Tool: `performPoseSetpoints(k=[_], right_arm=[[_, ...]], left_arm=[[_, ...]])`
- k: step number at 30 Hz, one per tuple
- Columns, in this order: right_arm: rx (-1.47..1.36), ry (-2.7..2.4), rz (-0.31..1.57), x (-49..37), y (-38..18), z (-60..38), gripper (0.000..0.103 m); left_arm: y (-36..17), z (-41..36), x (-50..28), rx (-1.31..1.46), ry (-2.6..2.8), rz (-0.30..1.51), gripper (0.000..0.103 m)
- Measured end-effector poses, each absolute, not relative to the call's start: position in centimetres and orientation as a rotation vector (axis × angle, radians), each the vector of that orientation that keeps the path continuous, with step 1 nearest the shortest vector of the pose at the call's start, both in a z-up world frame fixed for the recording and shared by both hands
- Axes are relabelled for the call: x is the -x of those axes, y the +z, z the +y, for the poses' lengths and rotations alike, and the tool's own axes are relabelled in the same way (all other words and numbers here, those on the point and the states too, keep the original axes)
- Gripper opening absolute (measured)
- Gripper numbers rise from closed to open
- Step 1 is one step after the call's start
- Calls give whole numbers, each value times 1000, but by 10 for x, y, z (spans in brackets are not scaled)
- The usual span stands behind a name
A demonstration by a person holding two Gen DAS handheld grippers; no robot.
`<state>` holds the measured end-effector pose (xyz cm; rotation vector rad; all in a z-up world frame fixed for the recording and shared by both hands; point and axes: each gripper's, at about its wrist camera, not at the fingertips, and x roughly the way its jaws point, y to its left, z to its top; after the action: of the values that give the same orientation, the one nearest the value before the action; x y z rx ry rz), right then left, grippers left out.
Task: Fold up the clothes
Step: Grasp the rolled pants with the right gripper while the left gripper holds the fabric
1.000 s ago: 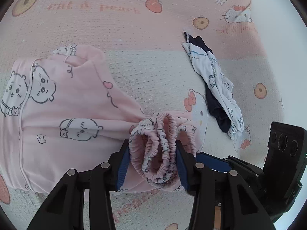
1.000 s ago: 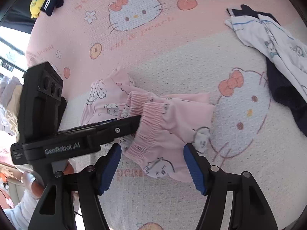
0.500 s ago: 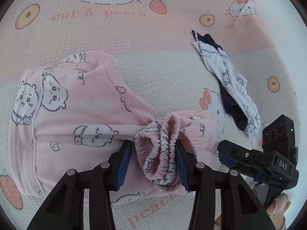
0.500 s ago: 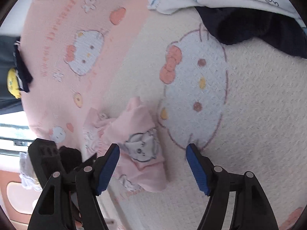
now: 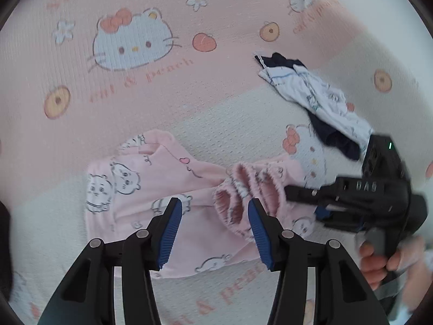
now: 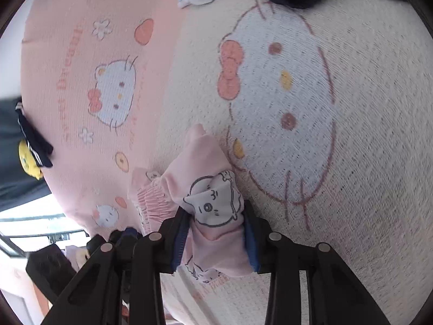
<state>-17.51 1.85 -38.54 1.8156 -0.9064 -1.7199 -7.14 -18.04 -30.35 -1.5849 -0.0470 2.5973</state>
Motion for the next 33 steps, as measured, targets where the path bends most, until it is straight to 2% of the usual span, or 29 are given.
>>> performPoseSetpoints(k=[5, 13, 18, 19, 21, 24, 29, 33], right_arm=[[-1825, -1759, -783, 177, -371, 7, 32], [-1853, -1736, -728, 184, -361, 0, 32], [-1820, -1713, -746, 183, -360, 1, 32], [-1812, -1715, -747, 182, -358, 2, 32], [-1795, -1718, -714, 181, -356, 0, 32], [-1791, -1718, -693, 180, -355, -1, 32], [-1792, -1695, -703, 182, -356, 2, 32], [-1795, -1666, -716, 184, -357, 4, 32]], left_arm=[[-314, -164, 48, 1535, 2652, 306, 48], [-330, -118, 19, 1369, 2586, 965, 48], [-358, -85, -1, 1159, 2443, 1572, 48], [-361, -82, -4, 1120, 2430, 1631, 48], [-360, -79, -7, 1128, 2420, 1574, 48], [-353, -79, -2, 1189, 2446, 1395, 48], [-358, -68, 10, 1137, 2461, 1492, 48], [-362, -61, 13, 1079, 2414, 1500, 48]])
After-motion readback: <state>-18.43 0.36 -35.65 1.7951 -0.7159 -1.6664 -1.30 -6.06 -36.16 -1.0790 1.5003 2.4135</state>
